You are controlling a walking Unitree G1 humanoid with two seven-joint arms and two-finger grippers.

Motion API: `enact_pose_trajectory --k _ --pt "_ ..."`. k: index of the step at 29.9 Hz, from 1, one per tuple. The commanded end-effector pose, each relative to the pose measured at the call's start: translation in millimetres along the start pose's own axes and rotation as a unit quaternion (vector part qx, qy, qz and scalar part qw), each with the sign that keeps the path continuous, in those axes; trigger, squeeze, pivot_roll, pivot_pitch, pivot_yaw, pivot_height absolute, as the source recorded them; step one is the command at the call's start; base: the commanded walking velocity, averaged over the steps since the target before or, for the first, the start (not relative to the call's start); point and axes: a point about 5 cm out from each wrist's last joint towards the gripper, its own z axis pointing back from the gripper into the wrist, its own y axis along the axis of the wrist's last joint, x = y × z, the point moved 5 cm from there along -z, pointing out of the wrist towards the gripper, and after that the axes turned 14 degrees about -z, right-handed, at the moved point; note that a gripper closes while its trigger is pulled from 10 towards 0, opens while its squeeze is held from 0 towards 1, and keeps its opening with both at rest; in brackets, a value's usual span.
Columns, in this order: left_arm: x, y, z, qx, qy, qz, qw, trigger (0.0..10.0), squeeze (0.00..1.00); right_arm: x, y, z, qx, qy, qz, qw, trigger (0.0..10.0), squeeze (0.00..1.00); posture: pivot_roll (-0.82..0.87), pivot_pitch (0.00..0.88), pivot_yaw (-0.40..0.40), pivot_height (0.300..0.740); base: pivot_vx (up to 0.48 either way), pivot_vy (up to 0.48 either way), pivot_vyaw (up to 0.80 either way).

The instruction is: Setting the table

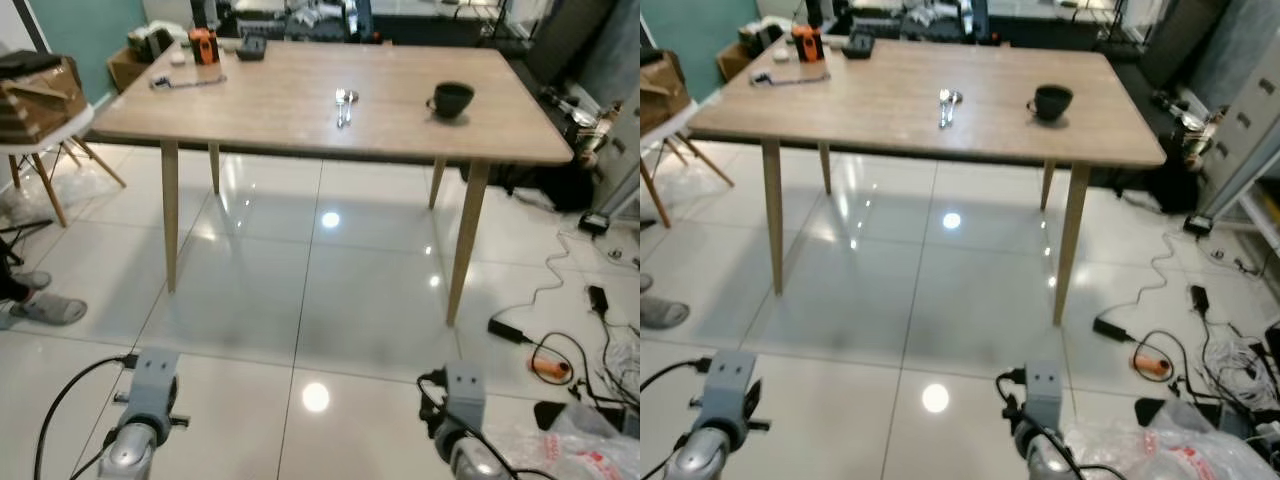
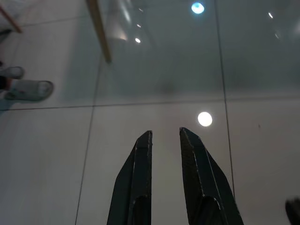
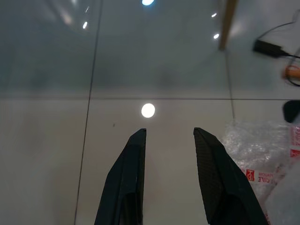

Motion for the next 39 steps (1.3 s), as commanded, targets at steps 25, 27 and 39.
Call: enact_pose_trajectory --k 25,27,39 --pt "-63.8 146 5.2 0.226 0.133 -0.008 0.965 10.0 0.09 -97.9 195 26.5 0.328 0.174 -0.084 0.925 10.0 0.00 0.03 0.007 0.078 0.740 0.096 0.000 -0.58" --pt "-63.6 180 12.1 0.271 0.133 -0.004 0.953 10.0 0.09 -117.3 217 40.6 0.361 0.205 -0.076 0.907 10.0 0.00 0.03 0.010 0.076 0.740 0.480 0.000 0.00" --pt "-60.0 202 24.2 0.297 0.130 0.009 0.946 10.0 0.08 -129.5 210 50.2 0.349 0.224 -0.076 0.907 10.0 0.00 0.04 0.024 0.072 0.740 0.480 0.000 0.00"
